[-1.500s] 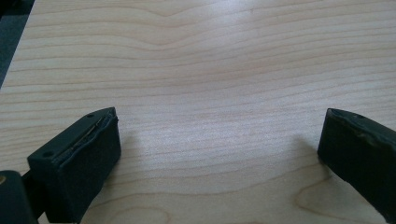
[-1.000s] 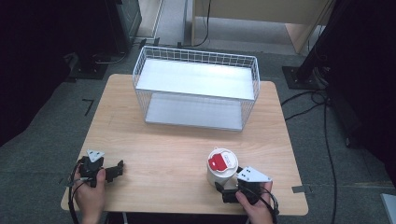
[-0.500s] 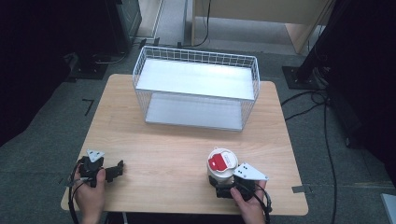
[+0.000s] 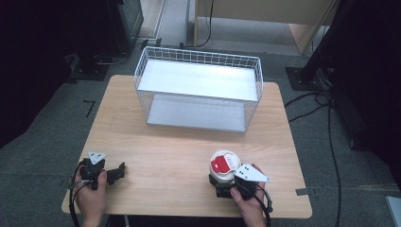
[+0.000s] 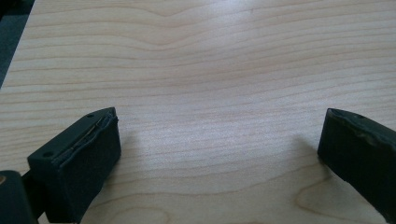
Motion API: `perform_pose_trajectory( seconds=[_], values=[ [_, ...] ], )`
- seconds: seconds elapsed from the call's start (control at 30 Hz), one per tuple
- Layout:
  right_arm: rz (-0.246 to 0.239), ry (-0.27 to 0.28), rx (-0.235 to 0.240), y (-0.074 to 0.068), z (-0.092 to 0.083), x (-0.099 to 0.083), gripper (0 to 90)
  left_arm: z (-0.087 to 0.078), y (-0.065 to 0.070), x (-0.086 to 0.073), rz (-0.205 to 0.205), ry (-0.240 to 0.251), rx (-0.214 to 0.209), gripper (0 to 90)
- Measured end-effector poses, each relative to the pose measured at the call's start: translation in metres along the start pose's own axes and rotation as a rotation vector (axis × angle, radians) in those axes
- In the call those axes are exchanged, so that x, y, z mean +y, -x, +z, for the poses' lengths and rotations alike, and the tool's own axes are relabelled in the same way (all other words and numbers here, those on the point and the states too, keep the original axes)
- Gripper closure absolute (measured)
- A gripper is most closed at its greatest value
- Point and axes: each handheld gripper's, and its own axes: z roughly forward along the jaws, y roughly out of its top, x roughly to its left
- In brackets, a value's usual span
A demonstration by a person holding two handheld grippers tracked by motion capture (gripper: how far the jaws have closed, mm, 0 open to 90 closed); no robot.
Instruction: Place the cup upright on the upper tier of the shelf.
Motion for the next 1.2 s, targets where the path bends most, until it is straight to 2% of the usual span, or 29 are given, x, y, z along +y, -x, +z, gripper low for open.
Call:
perform_pose_trajectory(
  seconds=[0.2,0.23,0.43,0.53,0.57,0.73,0.87,1.2],
  values=[
    [-0.001,0.003,-0.008,0.0,0.0,0.001,6.6,0.0,0.0,0.0,0.0,0.0,0.0,0.0],
    [-0.001,0.005,-0.024,0.001,-0.001,0.003,7.9,0.0,0.0,0.0,-0.002,0.0,-0.001,0.0],
    [-0.006,0.005,-0.012,0.002,-0.003,0.003,8.4,0.0,0.0,0.0,-0.002,0.0,-0.001,0.0],
    [0.005,0.014,0.01,0.003,-0.003,0.003,8.5,0.0,0.0,0.0,-0.002,0.0,-0.001,0.0],
    [0.027,0.018,0.019,0.003,-0.004,0.004,8.6,0.0,0.0,0.0,-0.002,0.0,-0.001,0.0],
    [0.05,0.033,0.008,0.007,-0.006,0.007,8.7,0.0,0.0,0.0,-0.002,0.0,-0.001,0.0],
    [0.038,0.039,0.0,0.007,-0.008,0.012,8.7,0.0,0.0,0.0,-0.001,0.0,-0.001,0.0],
    [0.031,0.093,-0.017,0.011,-0.009,0.04,8.7,0.0,0.0,0.0,-0.002,0.0,-0.001,0.0]
  ],
)
